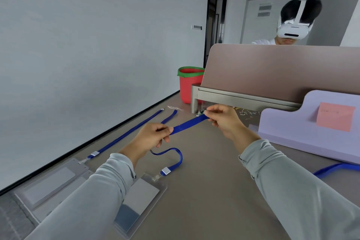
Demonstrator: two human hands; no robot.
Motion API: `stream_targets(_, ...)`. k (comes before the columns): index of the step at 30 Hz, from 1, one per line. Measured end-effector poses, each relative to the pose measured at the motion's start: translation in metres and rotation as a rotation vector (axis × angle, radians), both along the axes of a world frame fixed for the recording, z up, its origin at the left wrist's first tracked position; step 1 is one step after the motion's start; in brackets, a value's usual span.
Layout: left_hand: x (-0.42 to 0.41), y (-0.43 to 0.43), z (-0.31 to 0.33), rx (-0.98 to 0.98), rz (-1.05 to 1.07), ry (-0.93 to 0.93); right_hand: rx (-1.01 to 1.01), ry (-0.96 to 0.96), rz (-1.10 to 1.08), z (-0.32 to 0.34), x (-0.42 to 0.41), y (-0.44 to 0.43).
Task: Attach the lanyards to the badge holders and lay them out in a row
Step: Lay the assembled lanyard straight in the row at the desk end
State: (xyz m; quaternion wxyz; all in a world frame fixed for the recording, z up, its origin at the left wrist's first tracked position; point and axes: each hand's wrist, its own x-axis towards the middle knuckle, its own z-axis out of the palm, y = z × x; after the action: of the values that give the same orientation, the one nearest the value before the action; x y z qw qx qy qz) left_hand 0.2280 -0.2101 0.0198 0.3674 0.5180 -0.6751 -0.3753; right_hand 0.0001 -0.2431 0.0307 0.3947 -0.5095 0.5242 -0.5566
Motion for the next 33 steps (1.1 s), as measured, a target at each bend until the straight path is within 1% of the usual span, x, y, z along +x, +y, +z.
stream_targets(7,0.01,-0.019,-0.009,0.084,0.02,0.032,0.109,-0.106,-0.062,-0.015,0.022,-0.047)
stream_targets(11,0.012,-0.038,-0.017,0.14,0.05,0.08,0.176,-0.216,-0.126,-0.027,0.025,-0.078)
stream_targets(14,0.004,-0.056,-0.022,0.158,0.091,0.113,0.155,-0.273,-0.196,-0.036,0.026,-0.101)
stream_targets(15,0.0,-0.063,-0.024,0.167,0.11,0.121,0.14,-0.245,-0.211,-0.039,0.028,-0.106)
stream_targets(16,-0.005,-0.071,-0.027,0.185,0.125,0.126,0.114,-0.16,-0.223,-0.042,0.03,-0.109)
stream_targets(18,-0.014,-0.09,-0.035,0.249,0.135,0.105,0.062,0.101,-0.199,-0.05,0.034,-0.107)
stream_targets(21,-0.026,-0.118,-0.05,0.345,0.157,-0.051,-0.042,0.438,-0.054,-0.071,0.037,-0.103)
stream_targets(24,-0.03,-0.138,-0.057,0.35,0.183,-0.227,-0.143,0.753,0.114,-0.091,0.036,-0.104)
stream_targets(27,-0.029,-0.147,-0.056,0.347,0.187,-0.28,-0.198,0.92,0.23,-0.097,0.039,-0.109)
stream_targets(30,-0.028,-0.152,-0.057,0.277,0.177,-0.381,-0.167,1.038,0.307,-0.1,0.048,-0.114)
stream_targets(33,-0.029,-0.147,-0.056,0.203,0.159,-0.481,-0.105,1.16,0.338,-0.099,0.049,-0.116)
